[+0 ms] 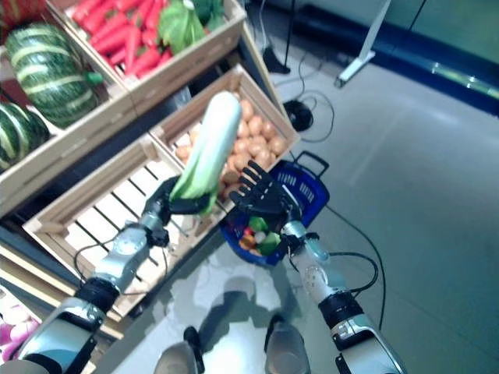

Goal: Put vegetables into the basket

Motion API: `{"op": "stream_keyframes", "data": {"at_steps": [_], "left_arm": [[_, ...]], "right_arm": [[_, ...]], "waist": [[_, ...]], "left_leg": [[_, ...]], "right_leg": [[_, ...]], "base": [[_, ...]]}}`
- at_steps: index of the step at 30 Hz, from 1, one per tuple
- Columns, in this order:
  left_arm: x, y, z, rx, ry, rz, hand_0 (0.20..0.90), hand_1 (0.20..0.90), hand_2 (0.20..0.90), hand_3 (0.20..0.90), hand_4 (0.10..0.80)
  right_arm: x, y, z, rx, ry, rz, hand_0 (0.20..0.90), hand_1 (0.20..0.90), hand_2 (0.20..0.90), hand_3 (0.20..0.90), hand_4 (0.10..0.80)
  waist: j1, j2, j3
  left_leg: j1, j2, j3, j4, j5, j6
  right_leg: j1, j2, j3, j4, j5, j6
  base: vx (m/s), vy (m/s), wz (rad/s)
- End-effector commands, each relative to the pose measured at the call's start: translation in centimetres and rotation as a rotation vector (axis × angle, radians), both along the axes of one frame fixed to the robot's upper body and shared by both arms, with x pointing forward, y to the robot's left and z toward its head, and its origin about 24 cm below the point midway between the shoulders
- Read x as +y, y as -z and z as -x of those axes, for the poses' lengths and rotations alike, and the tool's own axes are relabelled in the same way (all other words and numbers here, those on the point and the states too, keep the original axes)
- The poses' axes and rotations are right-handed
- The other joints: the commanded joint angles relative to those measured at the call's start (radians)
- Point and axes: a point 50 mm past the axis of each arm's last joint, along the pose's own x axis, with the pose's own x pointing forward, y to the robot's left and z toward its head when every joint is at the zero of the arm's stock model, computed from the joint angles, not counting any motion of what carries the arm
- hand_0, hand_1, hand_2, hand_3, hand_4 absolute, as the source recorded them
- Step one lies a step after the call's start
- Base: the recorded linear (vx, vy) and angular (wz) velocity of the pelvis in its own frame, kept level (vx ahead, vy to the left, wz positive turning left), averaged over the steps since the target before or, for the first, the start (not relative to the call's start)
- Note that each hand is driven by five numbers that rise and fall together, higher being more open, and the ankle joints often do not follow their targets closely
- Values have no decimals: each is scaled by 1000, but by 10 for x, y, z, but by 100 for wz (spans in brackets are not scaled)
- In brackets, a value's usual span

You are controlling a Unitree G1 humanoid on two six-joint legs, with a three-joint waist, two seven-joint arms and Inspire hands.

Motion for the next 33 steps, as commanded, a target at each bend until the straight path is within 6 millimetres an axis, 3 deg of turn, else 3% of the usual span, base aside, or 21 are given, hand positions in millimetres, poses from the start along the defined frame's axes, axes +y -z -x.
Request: {"op": "stream_keyframes", "data": {"at_steps": [1,9,18,33], "left_arm": [[-8,-19,1,-126,47,10,300,300,300,300,400],[-24,-2,11,-62,124,1,300,300,300,300,400],[-24,11,18,-12,165,-32,300,300,300,300,400],[-39,12,20,-12,281,-120,300,300,300,300,400]], "right_arm": [[28,-20,2,-110,-80,-227,900,900,900,900,800],[37,-25,1,-97,-162,-317,900,900,900,900,800],[42,-33,2,-114,-226,-409,900,900,900,900,800],[37,-46,-15,-95,-169,-328,900,900,900,900,800]], "waist": [[28,-52,-182],[47,-54,-220],[55,-61,-232],[58,-65,-234]], "left_leg": [[-43,-93,-8,-26,61,78],[24,-103,-11,-154,105,73],[49,-108,-19,-187,109,76],[68,-115,-33,-187,97,82]], "right_leg": [[124,-20,-25,-218,137,-5],[178,-6,-45,-311,185,12],[192,2,-43,-325,193,18],[203,9,-16,-323,189,21]], "base": [[92,-60,-2],[41,-33,8],[12,-9,3],[2,0,0]]}}
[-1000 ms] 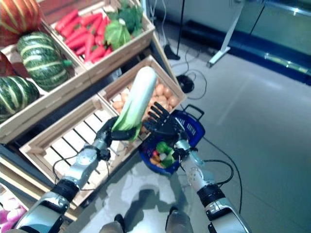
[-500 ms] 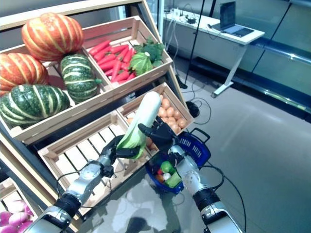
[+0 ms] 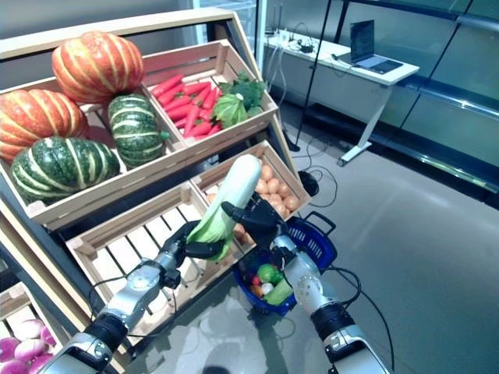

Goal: Put vegetables into the basket

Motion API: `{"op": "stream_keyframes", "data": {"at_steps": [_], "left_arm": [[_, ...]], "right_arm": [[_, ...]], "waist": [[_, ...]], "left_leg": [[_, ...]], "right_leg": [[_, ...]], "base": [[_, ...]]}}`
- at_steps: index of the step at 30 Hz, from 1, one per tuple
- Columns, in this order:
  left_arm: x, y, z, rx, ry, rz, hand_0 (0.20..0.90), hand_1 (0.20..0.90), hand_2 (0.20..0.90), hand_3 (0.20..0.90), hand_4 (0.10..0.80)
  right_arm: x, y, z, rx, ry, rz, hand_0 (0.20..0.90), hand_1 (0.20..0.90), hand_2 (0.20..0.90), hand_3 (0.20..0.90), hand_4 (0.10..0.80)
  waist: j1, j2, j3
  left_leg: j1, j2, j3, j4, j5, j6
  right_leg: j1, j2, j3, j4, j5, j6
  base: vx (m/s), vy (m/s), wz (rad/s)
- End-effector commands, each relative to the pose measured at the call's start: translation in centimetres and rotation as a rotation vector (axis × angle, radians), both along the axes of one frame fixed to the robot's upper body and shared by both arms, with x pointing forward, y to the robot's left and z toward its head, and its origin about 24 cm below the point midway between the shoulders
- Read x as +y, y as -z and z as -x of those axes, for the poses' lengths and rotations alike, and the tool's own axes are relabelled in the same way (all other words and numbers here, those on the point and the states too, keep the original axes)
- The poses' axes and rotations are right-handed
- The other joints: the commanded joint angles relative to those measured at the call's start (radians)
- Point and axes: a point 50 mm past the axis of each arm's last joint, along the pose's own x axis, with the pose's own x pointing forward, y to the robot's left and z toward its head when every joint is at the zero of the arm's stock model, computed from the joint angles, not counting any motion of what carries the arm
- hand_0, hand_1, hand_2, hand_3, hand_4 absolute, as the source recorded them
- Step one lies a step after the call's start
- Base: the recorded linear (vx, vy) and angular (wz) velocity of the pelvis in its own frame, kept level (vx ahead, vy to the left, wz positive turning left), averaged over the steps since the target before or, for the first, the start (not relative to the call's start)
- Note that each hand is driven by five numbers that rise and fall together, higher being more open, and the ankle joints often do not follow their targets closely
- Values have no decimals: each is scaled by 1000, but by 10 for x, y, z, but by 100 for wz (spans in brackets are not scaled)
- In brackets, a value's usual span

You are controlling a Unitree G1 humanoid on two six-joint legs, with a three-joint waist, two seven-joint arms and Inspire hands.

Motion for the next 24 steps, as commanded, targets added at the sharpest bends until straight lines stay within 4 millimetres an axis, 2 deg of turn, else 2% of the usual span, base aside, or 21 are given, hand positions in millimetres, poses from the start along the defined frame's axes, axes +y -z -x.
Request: {"op": "stream_keyframes", "data": {"at_steps": [1,4,5,6,16,24], "left_arm": [[-33,-39,-18,-188,216,-31,300,300,300,300,400],[-37,-38,-17,-175,244,-24,300,300,300,300,400],[-39,-37,-16,-171,256,-20,300,300,300,300,400],[-41,-36,-15,-166,264,-14,300,300,300,300,400],[-52,-31,-8,-148,307,3,300,300,300,300,400],[-52,-30,-8,-143,306,-3,300,300,300,300,400]], "right_arm": [[20,-65,-29,-228,-35,-162,900,900,900,900,800],[19,-65,-33,-209,-22,-147,900,900,900,900,800],[18,-66,-35,-204,-18,-153,785,785,785,785,723],[17,-67,-37,-197,-9,-162,300,300,300,300,400],[13,-71,-41,-210,33,-208,300,300,300,300,400],[4,-75,-43,-230,66,-209,300,300,300,300,400]], "waist": [[1,-12,-53],[3,-12,-55],[3,-12,-56],[4,-13,-56],[3,-15,-56],[-1,-17,-54]], "left_leg": [[-38,-53,-20,-1,17,46],[-32,-53,-23,-7,18,44],[-32,-53,-24,-8,18,43],[-30,-53,-25,-10,18,43],[-28,-53,-22,-6,13,45],[-27,-53,-23,-6,12,46]], "right_leg": [[7,5,12,21,8,-33],[10,4,15,17,11,-30],[11,4,15,15,11,-30],[11,4,17,14,12,-29],[8,4,28,20,10,-27],[9,5,38,19,10,-26]], "base": [[0,0,0],[10,-3,3],[8,-2,5],[9,-3,7],[1,0,1],[0,0,0]]}}
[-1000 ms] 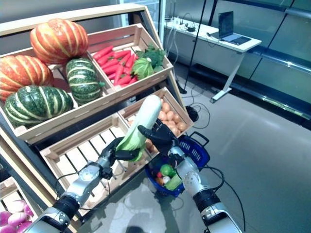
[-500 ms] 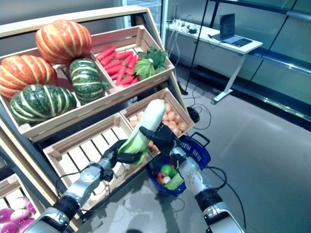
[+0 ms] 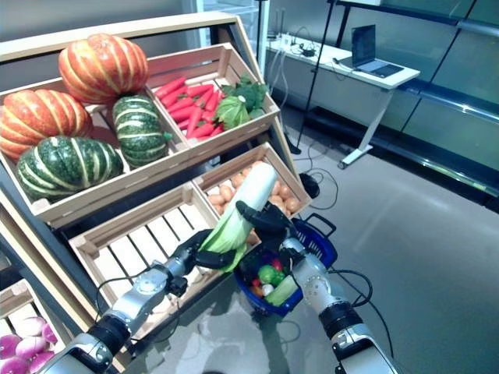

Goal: Put vegetables into the basket

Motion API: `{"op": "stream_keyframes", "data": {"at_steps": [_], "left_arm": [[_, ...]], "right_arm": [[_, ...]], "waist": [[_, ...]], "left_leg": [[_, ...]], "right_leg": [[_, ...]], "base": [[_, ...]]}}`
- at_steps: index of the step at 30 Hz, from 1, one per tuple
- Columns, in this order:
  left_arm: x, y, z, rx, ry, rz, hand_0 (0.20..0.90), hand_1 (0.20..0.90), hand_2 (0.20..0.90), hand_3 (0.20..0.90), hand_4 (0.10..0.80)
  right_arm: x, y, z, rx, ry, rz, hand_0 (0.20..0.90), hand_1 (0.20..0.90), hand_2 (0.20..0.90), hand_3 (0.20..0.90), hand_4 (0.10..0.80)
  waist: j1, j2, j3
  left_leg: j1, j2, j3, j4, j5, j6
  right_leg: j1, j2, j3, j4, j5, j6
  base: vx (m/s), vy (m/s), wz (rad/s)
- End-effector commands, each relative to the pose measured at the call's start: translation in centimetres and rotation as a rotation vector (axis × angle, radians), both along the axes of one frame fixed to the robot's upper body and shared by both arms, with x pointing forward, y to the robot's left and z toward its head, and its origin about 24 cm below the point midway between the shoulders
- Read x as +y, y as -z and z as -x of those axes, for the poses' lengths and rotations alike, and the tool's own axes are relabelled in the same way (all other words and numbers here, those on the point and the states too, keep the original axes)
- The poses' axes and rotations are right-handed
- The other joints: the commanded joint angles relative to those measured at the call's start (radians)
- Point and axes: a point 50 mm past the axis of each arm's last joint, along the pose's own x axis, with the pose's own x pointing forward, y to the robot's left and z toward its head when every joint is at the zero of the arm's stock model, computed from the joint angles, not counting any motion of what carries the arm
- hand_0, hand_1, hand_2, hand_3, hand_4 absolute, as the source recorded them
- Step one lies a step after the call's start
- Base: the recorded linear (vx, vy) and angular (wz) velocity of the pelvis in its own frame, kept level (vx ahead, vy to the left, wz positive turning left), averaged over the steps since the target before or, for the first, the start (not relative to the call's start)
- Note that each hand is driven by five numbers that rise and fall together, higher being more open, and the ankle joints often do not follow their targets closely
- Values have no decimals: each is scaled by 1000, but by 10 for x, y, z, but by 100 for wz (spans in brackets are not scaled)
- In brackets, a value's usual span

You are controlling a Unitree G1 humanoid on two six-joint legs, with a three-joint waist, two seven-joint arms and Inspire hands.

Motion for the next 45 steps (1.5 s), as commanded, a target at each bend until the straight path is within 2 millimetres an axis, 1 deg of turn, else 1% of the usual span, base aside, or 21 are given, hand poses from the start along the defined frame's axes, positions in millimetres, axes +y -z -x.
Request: {"op": "stream_keyframes", "data": {"at_steps": [1,2,3,4,7,9,11,12,13,14,17,18,23,25,28,29,33,34,36,39,45], "left_arm": [[-33,-36,-16,-179,154,25,300,300,300,300,400],[-32,-36,-17,-187,140,15,444,444,444,444,496],[-32,-36,-17,-189,137,15,542,542,542,542,562],[-30,-36,-17,-189,133,15,900,900,900,900,800],[-20,-37,-19,-222,68,1,900,900,900,900,800],[-5,-39,-19,-264,3,-44,900,900,900,900,800],[13,-40,-18,-299,-68,-82,900,900,900,900,800],[34,-41,-16,-312,-147,-113,900,900,900,900,800],[50,-41,-14,-308,-210,-128,900,900,900,900,800],[54,-41,-14,-306,-228,-128,900,900,900,900,800],[92,-34,-6,-262,-364,-177,900,900,900,900,800],[100,-31,-4,-242,-381,-195,900,900,900,900,800],[113,-20,4,-185,-397,-206,900,900,900,900,800],[113,-17,5,-170,-393,-167,900,900,900,900,800],[108,-21,2,-184,-380,-108,900,900,900,900,800],[105,-25,-1,-196,-370,-85,900,900,900,900,800],[79,-55,-22,-298,-278,58,900,900,900,900,800],[77,-57,-24,-307,-269,64,900,900,900,900,800],[64,-70,-31,-346,-215,99,900,900,900,900,800],[45,-90,-39,-396,-137,147,900,900,900,900,800],[24,-118,-46,-455,-58,197,900,900,900,900,800]], "right_arm": [[21,-86,-42,-313,22,-233,300,300,300,300,400],[19,-85,-42,-316,31,-221,300,300,300,300,400],[18,-85,-41,-316,34,-215,300,300,300,300,400],[16,-85,-42,-320,40,-197,300,300,300,300,400],[2,-83,-42,-332,83,-85,300,300,300,300,400],[-15,-77,-39,-324,123,-10,300,300,300,300,400],[-32,-73,-35,-312,151,43,300,300,300,300,400],[-51,-68,-30,-304,191,90,300,300,300,300,400],[-63,-65,-26,-300,224,112,300,300,300,300,400],[-66,-65,-25,-297,232,116,300,300,300,300,400],[-100,-60,-12,-285,360,137,300,300,300,300,400],[-109,-60,-10,-283,395,138,300,300,300,300,400],[-137,-58,-4,-264,533,138,300,300,300,300,400],[-149,-57,-4,-257,608,164,300,300,300,300,400],[-158,-60,-6,-250,676,192,300,300,300,300,400],[-162,-63,-9,-251,705,199,300,300,300,300,400],[-175,-93,-25,-309,818,150,300,300,300,300,400],[-176,-95,-26,-314,825,145,300,300,300,300,400],[-179,-108,-32,-330,858,118,300,300,300,300,400],[-187,-123,-39,-340,895,64,300,300,300,300,400],[-199,-149,-48,-330,936,81,300,300,300,300,400]], "waist": [[-1,-13,-51],[-3,-13,-52],[-4,-13,-52],[-5,-14,-53],[-8,-17,-57],[-11,-20,-59],[-13,-21,-57],[-13,-22,-54],[-13,-23,-52],[-13,-23,-52],[-15,-22,-39],[-18,-20,-34],[-21,-9,-14],[-16,1,-1],[-9,9,18],[-5,13,30],[7,29,142],[7,31,150],[9,46,195],[18,66,254],[28,97,327]], "left_leg": [[-30,-49,-9,8,-2,45],[-30,-49,-8,7,-1,44],[-29,-49,-9,5,0,44],[-29,-48,-9,4,1,43],[-29,-46,-5,-1,5,41],[-31,-43,0,0,6,40],[-33,-41,3,3,6,39],[-35,-39,7,5,7,38],[-38,-38,9,7,8,38],[-39,-38,10,8,8,38],[-56,-37,11,19,7,39],[-59,-37,13,22,5,40],[-81,-35,7,47,-4,41],[-97,-36,1,67,-11,41],[-124,-35,-6,97,-19,42],[-143,-35,-11,117,-25,43],[-299,-50,-30,302,-76,52],[-316,-51,-32,323,-82,53],[-392,-51,-36,424,-110,59],[-501,-44,-55,588,-180,70],[-644,-57,-75,812,-279,96]], "right_leg": [[-5,4,52,35,1,-24],[-5,4,53,33,2,-23],[-5,4,53,32,3,-23],[-4,3,53,30,4,-22],[-4,3,56,22,10,-20],[-8,3,60,22,13,-19],[-12,3,63,23,16,-19],[-15,4,66,22,18,-19],[-18,4,68,23,18,-20],[-19,4,68,24,18,-20],[-35,5,72,32,17,-23],[-39,6,74,33,16,-25],[-58,8,84,52,5,-32],[-69,10,87,72,-8,-38],[-91,10,87,101,-20,-45],[-106,9,85,119,-27,-50],[-231,-7,74,282,-74,-82],[-246,-10,72,301,-80,-84],[-317,-33,65,414,-107,-99],[-421,-87,64,606,-172,-116],[-575,-181,87,853,-239,-118]], "base": [[0,0,0],[0,0,0],[0,0,0],[0,0,0],[0,0,0],[0,0,0],[0,0,0],[0,0,0],[2,-27,-4],[-8,-41,-6],[-29,-71,-8],[-38,-65,1],[-19,-28,0],[-15,-15,0],[-69,-24,2],[-208,-26,3],[-319,-19,13],[-269,2,22],[-233,27,25],[-171,45,26],[-98,48,20]]}}
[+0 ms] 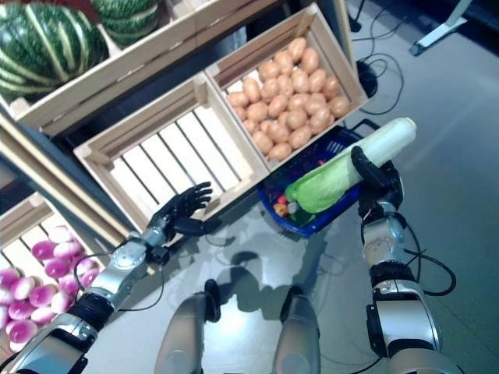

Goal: Put vegetables into the basket

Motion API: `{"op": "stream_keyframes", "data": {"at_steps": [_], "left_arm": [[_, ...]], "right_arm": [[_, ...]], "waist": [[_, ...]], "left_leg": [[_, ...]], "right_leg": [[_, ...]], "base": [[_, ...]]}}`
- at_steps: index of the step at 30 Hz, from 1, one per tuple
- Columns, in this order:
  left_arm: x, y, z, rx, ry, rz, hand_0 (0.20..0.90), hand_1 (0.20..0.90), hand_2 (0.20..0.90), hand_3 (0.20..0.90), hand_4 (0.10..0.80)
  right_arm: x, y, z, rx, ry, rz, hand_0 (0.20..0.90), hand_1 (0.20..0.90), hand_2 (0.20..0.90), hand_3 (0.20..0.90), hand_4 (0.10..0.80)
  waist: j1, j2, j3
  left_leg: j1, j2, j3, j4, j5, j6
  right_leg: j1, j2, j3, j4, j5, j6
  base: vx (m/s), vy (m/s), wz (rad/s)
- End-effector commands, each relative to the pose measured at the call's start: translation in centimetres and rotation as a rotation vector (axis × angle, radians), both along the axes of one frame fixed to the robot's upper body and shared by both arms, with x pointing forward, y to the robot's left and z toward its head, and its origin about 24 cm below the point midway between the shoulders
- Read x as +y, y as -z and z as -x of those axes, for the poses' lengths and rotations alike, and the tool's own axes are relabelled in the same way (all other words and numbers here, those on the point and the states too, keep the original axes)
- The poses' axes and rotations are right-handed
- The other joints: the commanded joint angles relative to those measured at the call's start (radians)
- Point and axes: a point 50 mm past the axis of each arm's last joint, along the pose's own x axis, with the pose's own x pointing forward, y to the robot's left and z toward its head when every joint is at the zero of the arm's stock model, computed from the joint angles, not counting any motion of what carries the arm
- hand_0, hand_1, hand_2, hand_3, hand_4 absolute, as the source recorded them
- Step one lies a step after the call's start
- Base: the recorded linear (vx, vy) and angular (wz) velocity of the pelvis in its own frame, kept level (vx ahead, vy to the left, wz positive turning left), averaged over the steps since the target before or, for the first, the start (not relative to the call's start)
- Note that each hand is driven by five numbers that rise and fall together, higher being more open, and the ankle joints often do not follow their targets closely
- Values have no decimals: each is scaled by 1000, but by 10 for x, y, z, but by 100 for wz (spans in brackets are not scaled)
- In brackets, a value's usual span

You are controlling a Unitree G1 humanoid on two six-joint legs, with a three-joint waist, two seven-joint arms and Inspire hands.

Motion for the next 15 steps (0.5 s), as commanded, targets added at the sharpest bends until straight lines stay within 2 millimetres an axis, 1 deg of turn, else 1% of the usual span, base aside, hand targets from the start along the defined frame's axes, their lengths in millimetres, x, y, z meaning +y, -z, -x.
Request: {"op": "stream_keyframes", "data": {"at_steps": [1,2,4,5,6,7,8,9,10,11,12,13,15], "left_arm": [[-4,-45,-8,-185,13,92,900,900,900,900,800],[-7,-51,-10,-197,20,109,900,900,900,900,800],[-10,-58,-11,-209,16,142,900,900,900,900,800],[-11,-59,-12,-214,12,153,900,900,900,900,800],[-13,-63,-13,-223,7,168,900,900,900,900,800],[-15,-66,-15,-234,8,176,900,900,900,900,800],[-16,-70,-16,-244,9,183,900,900,900,900,800],[-16,-73,-17,-254,12,189,900,900,900,900,800],[-17,-79,-18,-274,17,198,900,900,900,900,800],[-18,-85,-19,-290,22,203,900,900,900,900,800],[-18,-87,-19,-296,26,203,900,900,900,900,800],[-20,-92,-20,-312,31,209,900,900,900,900,800],[-20,-98,-22,-329,31,218,900,900,900,900,800]], "right_arm": [[-23,-64,-3,-207,115,56,300,300,300,300,400],[-24,-74,-6,-202,121,67,300,300,300,300,400],[-24,-82,-9,-202,124,79,300,300,300,300,400],[-25,-86,-11,-199,123,87,300,300,300,300,400],[-24,-92,-13,-198,119,92,300,300,300,300,400],[-23,-98,-15,-199,119,92,300,300,300,300,400],[-22,-102,-17,-195,112,92,300,300,300,300,400],[-21,-104,-19,-190,109,94,300,300,300,300,400],[-18,-110,-21,-189,108,96,300,300,300,300,400],[-17,-114,-22,-190,110,97,822,822,822,822,748],[-17,-114,-22,-190,112,96,822,822,822,822,748],[-17,-114,-23,-186,116,93,900,900,900,900,800],[-16,-116,-24,-181,123,95,900,900,900,900,800]], "waist": [[4,3,-38],[2,14,-21],[0,29,-6],[0,37,0],[-1,45,8],[-2,54,19],[-3,59,26],[-3,63,31],[-5,66,39],[-5,68,43],[-6,69,45],[-7,70,48],[-8,69,48]], "left_leg": [[0,-28,-1,84,-82,11],[-24,-31,2,112,-90,10],[-63,-37,7,150,-101,11],[-75,-42,0,179,-129,5],[-94,-44,-1,203,-141,3],[-117,-45,7,208,-117,6],[-132,-45,7,224,-122,5],[-141,-47,-2,254,-154,-4],[-158,-45,0,268,-157,-1],[-171,-48,0,278,-158,-1],[-176,-46,2,283,-159,0],[-191,-44,3,301,-163,-1],[-205,-43,4,322,-175,1]], "right_leg": [[3,-3,34,118,-8,-90],[-28,-13,40,148,-14,-91],[-75,-19,51,190,-26,-93],[-92,-20,64,220,-52,-86],[-118,-24,72,249,-65,-86],[-143,-32,68,256,-47,-96],[-159,-33,74,273,-55,-97],[-169,-28,88,304,-88,-89],[-190,-25,96,316,-91,-91],[-205,-24,99,328,-94,-92],[-211,-25,98,334,-96,-93],[-226,-25,100,350,-102,-94],[-242,-23,102,362,-108,-96]], "base": [[-137,87,26],[-146,88,22],[-100,86,10],[-51,87,15],[-136,95,14],[-190,86,9],[-120,45,8],[-77,7,11],[-96,-9,8],[-152,-9,5],[-136,-7,1],[-112,-6,3],[-104,4,9]]}}
